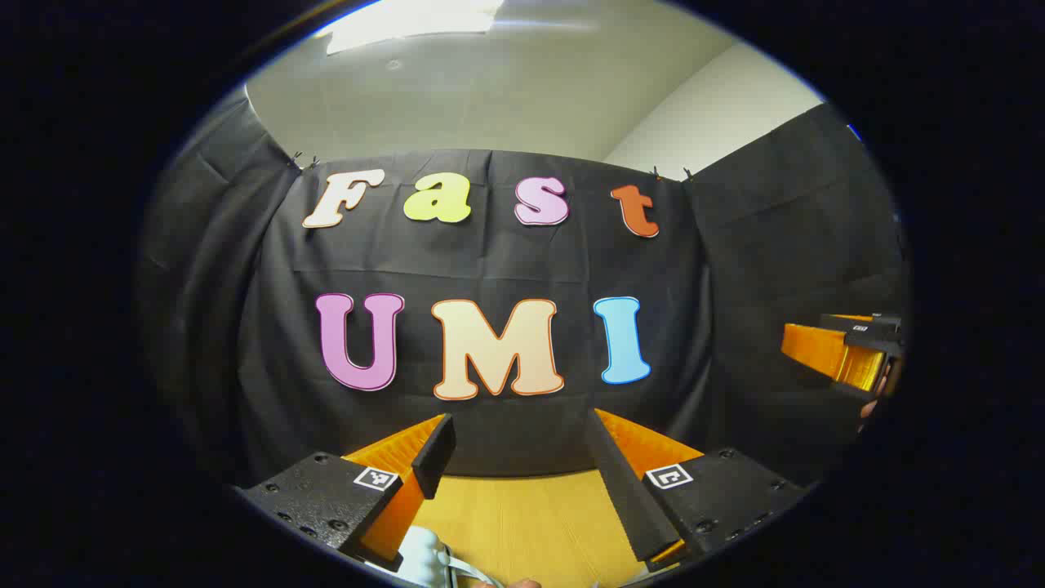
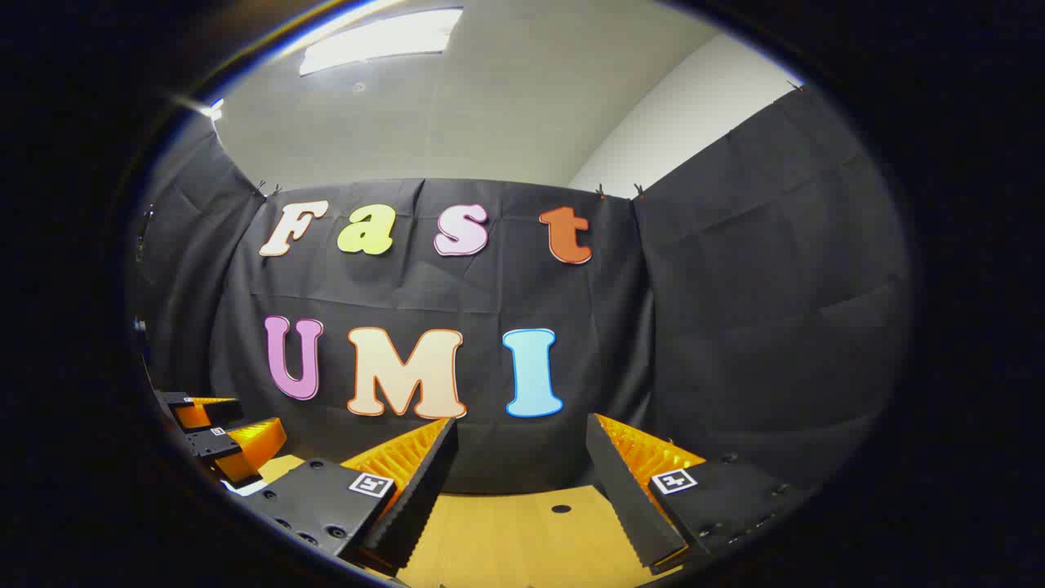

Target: First open the suitcase, pack the skin care products into it, and then close the suitcase.

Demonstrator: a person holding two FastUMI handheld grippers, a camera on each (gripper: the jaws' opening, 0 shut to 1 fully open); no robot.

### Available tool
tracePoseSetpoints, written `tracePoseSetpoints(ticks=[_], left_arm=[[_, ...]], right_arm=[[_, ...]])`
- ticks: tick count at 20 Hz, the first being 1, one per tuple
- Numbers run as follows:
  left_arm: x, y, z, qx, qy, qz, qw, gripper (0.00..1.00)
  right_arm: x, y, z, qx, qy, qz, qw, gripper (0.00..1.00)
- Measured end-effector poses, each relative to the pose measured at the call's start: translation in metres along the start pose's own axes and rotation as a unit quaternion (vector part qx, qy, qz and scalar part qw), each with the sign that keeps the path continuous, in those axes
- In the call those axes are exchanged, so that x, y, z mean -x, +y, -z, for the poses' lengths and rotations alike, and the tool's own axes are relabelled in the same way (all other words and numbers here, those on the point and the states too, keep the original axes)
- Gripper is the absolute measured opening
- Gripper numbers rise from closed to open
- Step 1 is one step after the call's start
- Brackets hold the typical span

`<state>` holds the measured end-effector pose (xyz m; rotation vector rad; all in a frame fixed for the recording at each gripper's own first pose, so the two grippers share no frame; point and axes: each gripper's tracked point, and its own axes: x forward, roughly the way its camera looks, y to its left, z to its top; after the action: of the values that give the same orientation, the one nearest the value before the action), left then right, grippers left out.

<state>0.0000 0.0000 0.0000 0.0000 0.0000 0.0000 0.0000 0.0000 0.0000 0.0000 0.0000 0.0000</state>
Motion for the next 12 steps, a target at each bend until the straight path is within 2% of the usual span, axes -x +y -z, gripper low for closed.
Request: tracePoseSetpoints(ticks=[4,6,7,9,10,12], left_arm=[[0.008,0.014,0.001,-0.005,0.001,-0.022,1.000,0.94],[0.011,0.016,0.016,-0.017,0.022,-0.022,0.999,0.94],[0.012,0.017,0.031,-0.028,0.046,-0.024,0.998,0.94],[0.021,0.032,0.069,-0.062,0.101,-0.058,0.991,0.94],[0.026,0.037,0.090,-0.083,0.126,-0.076,0.986,0.94],[0.038,0.033,0.139,-0.107,0.186,-0.079,0.973,0.92]], right_arm=[[-0.005,0.014,0.011,-0.005,0.009,-0.020,1.000,0.98],[-0.005,0.020,0.018,-0.002,0.013,-0.037,0.999,0.98],[-0.005,0.020,0.023,-0.002,0.018,-0.046,0.999,0.99],[-0.002,0.018,0.045,0.006,0.037,-0.069,0.997,0.99],[0.000,0.015,0.057,0.014,0.046,-0.079,0.996,0.99],[-0.001,0.009,0.077,0.022,0.062,-0.089,0.994,0.99]])
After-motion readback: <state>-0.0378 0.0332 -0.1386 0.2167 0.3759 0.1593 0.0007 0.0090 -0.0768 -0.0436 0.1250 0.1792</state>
